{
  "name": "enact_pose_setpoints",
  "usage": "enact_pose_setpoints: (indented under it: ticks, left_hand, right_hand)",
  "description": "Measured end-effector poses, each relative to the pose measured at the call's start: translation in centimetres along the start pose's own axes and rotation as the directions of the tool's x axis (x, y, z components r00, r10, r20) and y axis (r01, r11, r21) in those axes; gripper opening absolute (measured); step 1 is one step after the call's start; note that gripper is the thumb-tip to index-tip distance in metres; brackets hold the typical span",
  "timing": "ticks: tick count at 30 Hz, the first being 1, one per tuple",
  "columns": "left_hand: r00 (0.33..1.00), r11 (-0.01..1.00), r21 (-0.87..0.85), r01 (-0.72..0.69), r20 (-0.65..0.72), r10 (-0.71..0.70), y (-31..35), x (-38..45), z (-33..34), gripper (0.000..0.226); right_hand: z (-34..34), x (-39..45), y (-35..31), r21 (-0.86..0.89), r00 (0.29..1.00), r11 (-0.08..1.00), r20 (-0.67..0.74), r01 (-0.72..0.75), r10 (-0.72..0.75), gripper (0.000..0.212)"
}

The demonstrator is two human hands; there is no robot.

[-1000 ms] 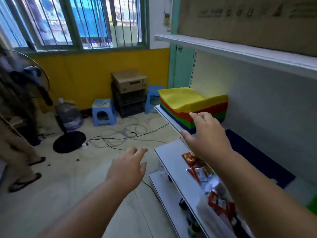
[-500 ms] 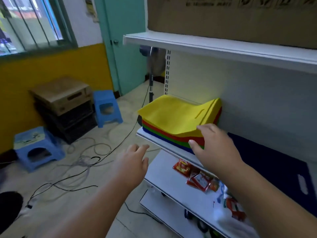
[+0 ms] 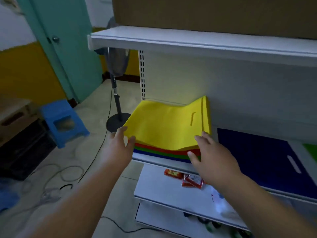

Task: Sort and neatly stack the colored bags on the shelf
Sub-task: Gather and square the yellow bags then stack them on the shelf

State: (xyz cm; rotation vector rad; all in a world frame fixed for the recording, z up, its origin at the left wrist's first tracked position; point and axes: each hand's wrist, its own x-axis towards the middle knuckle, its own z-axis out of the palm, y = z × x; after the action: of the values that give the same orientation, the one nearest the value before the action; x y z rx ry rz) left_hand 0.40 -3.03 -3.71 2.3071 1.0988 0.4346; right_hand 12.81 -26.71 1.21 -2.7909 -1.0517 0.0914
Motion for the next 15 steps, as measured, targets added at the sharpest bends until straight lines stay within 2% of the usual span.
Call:
enact_pose_setpoints:
  ticks: [3,6,9,10,12,15]
  left_hand:
    - [0.999,0.994,-0.109,-0.034,-0.022,0.032,-0.5,2.9,-0.5,0.024]
    - [0.999,0.99,-0.134,-0.046,-0.034,0.042,-1.3,4.5,-1.2,0.017]
    - [0.999,0.987,-0.152,-0.045,-0.006,0.045,-2.6,5.3,-1.9,0.008]
    - [0.999,0.984,-0.172,-0.048,0.007,0.05,-3.0,5.3,-2.2,0.013]
    - [0.995,0.979,-0.19,-0.072,0.048,0.082,-3.7,5.2,-2.7,0.019]
    - [0.982,0.984,-0.137,-0.11,0.139,0.129,-4.0,5.4,-3.4,0.017]
  right_hand:
    - [0.8,-0.4,-1.6,0.012,0.997,0.997,0.003,-0.077,0.077,0.061]
    - [1.9,-0.9,-3.1,0.18,0.983,0.968,-0.021,-0.174,0.18,0.059]
    - [2.9,-1.0,-4.5,0.375,0.932,0.899,-0.182,-0.228,0.313,0.049]
    - [3.2,-0.8,-4.8,0.396,0.905,0.884,-0.231,-0.247,0.357,0.047]
    - [3.3,-0.4,-5.3,0.373,0.868,0.879,-0.277,-0.298,0.412,0.047]
    - [3.3,0.1,-6.3,0.227,0.867,0.899,-0.258,-0.376,0.427,0.05]
